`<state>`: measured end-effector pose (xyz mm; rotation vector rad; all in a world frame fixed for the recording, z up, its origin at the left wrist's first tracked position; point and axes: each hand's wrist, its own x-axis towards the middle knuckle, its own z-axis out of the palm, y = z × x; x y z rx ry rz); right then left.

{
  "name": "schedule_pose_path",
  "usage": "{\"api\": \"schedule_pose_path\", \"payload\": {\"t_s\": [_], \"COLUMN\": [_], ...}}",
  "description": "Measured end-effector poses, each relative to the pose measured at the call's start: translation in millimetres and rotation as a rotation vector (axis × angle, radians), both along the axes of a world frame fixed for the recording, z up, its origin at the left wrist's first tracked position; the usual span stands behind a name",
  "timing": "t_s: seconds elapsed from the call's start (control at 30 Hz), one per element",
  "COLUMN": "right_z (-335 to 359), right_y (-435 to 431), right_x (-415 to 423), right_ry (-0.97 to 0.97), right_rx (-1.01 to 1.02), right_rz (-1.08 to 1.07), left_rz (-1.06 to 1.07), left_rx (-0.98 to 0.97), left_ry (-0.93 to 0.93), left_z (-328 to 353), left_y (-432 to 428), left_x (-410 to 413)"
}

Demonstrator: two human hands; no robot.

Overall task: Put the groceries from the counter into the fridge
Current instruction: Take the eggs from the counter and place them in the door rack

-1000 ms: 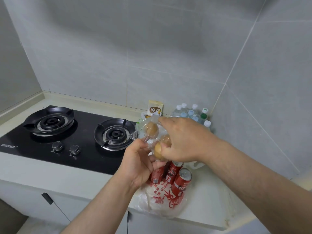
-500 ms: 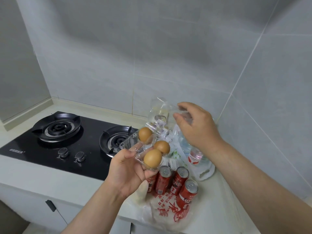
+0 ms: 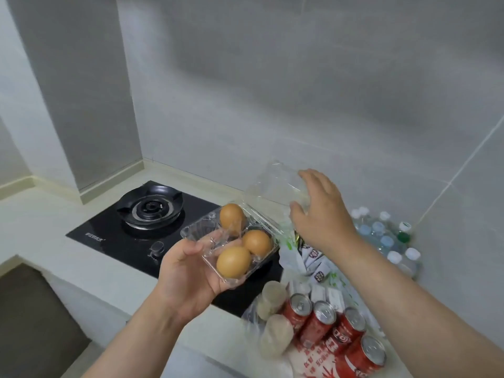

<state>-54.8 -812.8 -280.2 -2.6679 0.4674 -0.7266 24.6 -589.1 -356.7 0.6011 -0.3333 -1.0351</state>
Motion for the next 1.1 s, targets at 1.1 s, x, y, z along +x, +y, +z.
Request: {"api": "schedule_pose_path", "payload": {"t_s": [1.1], "right_z": [29], "right_y": [190], "right_x": [62], "right_ry": [0.174], "right_rx": [-0.301], "right_rz": [1.507], "left_rz": [0.937], "left_rx": [0.121], "left_ry": [-0.067], "left_z": [24], "left_y": [138], "left_x": [-67]}}
